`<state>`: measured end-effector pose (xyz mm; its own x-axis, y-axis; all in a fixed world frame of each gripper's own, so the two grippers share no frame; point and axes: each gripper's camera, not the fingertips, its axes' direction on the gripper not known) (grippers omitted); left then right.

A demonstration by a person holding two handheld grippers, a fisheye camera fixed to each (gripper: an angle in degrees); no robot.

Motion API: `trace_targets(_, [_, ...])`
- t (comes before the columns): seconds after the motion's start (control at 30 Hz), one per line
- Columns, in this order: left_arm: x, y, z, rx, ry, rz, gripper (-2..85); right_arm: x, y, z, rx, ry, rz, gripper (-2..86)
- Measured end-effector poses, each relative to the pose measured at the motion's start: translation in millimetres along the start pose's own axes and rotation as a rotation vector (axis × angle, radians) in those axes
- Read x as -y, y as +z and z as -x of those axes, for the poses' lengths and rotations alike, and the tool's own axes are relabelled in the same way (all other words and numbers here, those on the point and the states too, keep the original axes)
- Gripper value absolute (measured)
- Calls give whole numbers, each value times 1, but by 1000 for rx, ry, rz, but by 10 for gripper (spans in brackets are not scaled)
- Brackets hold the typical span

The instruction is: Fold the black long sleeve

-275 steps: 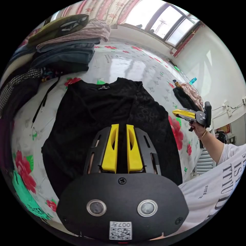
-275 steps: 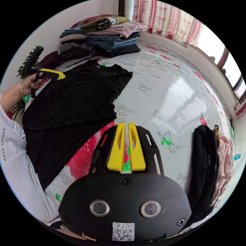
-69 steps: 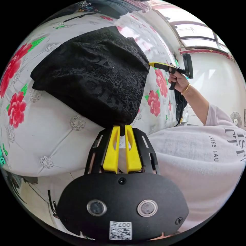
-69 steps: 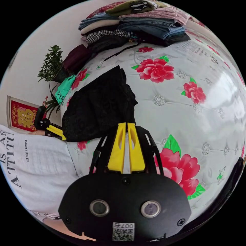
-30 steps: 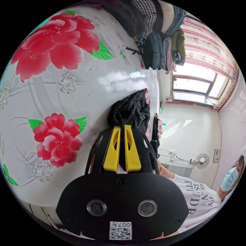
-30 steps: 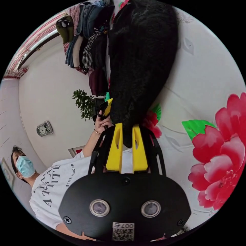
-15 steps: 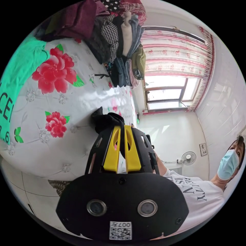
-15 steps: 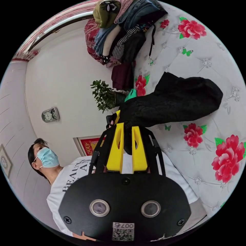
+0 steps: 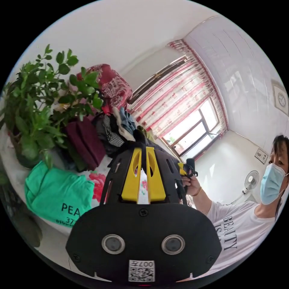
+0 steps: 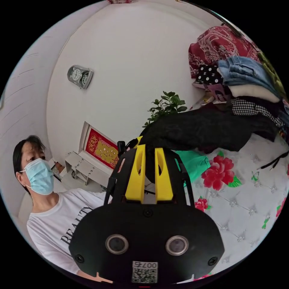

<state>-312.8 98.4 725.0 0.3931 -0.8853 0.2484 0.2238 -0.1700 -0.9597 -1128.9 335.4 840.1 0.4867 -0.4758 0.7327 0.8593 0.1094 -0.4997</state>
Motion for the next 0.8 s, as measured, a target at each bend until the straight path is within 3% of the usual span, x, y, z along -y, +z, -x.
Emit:
trace_targets(0.1, [-40,-25,60,131,-169,23,-5,4,70,-38,30,77,81,28])
trace_targets(0.2, [-85,-29,140,289,-384,115,-5,-14,157,-105,35,265,186,31])
trace_targets(0.3, [-124,-36,196,328,-565,180,-5,-51,233,-165,3,510,381,33])
trace_targets(0.37, [-129,-45,197,252,-540,120,-5,-69,242,-173,70,572,351,35])
trace_targets(0.47, [-125,-38,186,298,-440,173,-1,-71,226,-169,102,616,294,38])
trace_targets(0.8, [-174,-51,167,416,-493,65,96,-38,204,-78,-154,269,526,34])
